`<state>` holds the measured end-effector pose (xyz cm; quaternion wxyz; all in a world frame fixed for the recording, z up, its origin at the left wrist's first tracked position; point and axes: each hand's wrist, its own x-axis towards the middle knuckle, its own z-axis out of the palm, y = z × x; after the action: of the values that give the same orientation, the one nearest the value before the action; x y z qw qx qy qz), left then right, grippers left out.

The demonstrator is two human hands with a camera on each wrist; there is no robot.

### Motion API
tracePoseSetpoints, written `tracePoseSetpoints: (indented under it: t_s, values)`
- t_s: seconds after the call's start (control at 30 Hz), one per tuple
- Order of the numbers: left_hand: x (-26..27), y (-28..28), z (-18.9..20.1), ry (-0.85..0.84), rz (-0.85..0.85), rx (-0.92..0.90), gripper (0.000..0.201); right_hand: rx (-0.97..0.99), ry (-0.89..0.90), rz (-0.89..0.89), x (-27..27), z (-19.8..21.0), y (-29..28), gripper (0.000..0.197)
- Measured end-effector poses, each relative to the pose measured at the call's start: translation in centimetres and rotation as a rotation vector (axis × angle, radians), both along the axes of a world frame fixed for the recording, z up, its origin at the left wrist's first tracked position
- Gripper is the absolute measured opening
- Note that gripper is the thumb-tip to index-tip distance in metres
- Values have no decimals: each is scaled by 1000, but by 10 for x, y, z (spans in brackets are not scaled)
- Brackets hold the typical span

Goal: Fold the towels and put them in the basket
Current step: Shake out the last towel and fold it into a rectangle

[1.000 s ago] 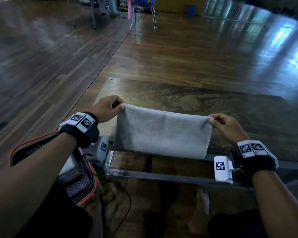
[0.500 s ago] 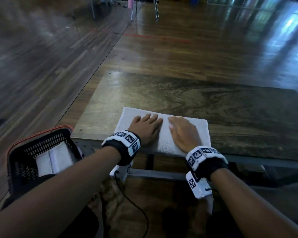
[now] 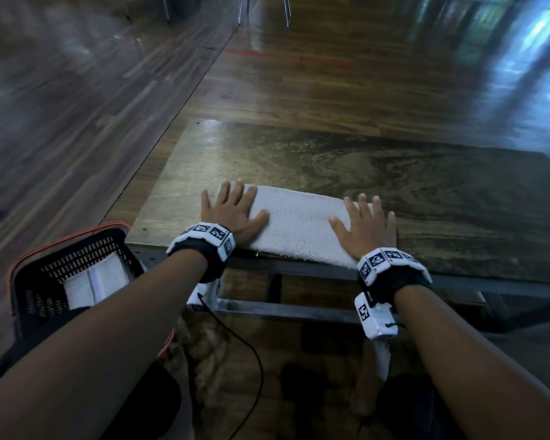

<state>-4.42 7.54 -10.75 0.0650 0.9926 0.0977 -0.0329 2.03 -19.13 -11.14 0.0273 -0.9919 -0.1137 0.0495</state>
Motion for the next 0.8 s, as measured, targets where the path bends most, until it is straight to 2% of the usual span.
tracePoseSetpoints:
  t_s: [0.1, 0.17, 0.27, 0.3, 0.37, 0.43, 0.57, 0.7, 0.8]
  values:
    - [-14, 7, 11, 80, 49, 67, 75, -16, -5, -13, -2, 7, -21, 74]
    - [-23, -3, 25, 84, -11, 57, 67, -34, -23, -6, -5, 11, -29, 72]
    - [-43, -34, 49, 35, -348, -105, 35, -63, -22, 24, -6, 16, -32, 65]
    - [-51, -46, 54, 40, -446, -132, 32, -75, -19, 46, -6, 18, -32, 62]
    - [-66, -70, 56, 74, -530, -125, 45, -84, 0, 83, -5, 20, -32, 58]
    - [-72, -84, 51, 125, -488, -135, 51, -61, 32, 95, -5, 22, -33, 56]
    - [-57, -83, 45, 114, -394, -176, 40, -75, 38, 95, -5, 29, -35, 53]
    - [-29, -54, 40, 87, -231, 30, 46, -69, 25, 143, -10, 38, -32, 46]
    - [-18, -33, 34, 79, -97, 77, 50, -18, 27, 230, -17, 39, -23, 44]
